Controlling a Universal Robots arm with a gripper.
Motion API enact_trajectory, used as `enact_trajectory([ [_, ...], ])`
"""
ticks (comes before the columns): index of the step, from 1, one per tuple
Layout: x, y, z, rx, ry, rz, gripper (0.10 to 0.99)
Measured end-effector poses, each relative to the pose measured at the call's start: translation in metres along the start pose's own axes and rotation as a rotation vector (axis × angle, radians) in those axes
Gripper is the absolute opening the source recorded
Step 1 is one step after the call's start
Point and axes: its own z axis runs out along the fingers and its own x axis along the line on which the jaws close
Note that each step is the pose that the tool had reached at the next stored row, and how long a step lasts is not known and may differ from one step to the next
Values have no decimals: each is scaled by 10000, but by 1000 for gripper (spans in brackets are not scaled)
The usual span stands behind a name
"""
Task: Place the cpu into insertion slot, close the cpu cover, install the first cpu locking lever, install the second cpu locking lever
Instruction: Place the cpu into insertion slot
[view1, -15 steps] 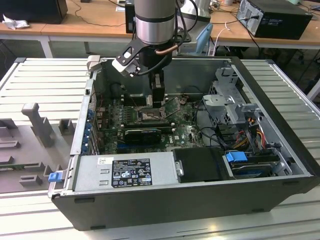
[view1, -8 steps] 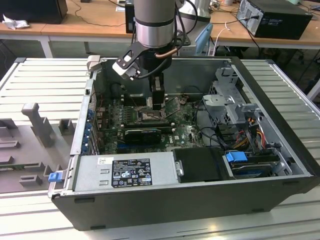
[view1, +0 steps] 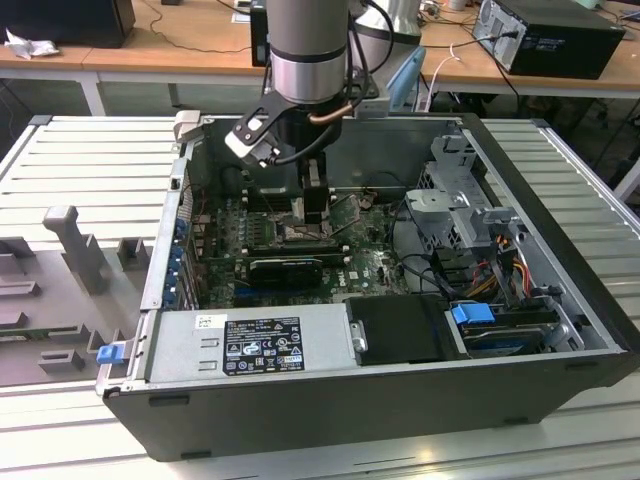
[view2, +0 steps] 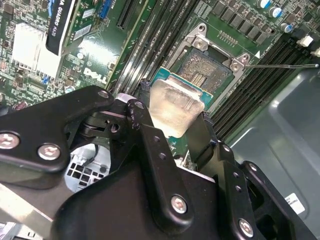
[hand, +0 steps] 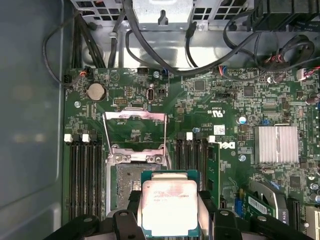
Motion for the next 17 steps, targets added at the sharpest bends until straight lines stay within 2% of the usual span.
enact_trajectory([
  [12,10,-18,83,0,1,2,529],
  [17,24,-32,146,0,0,3,529],
])
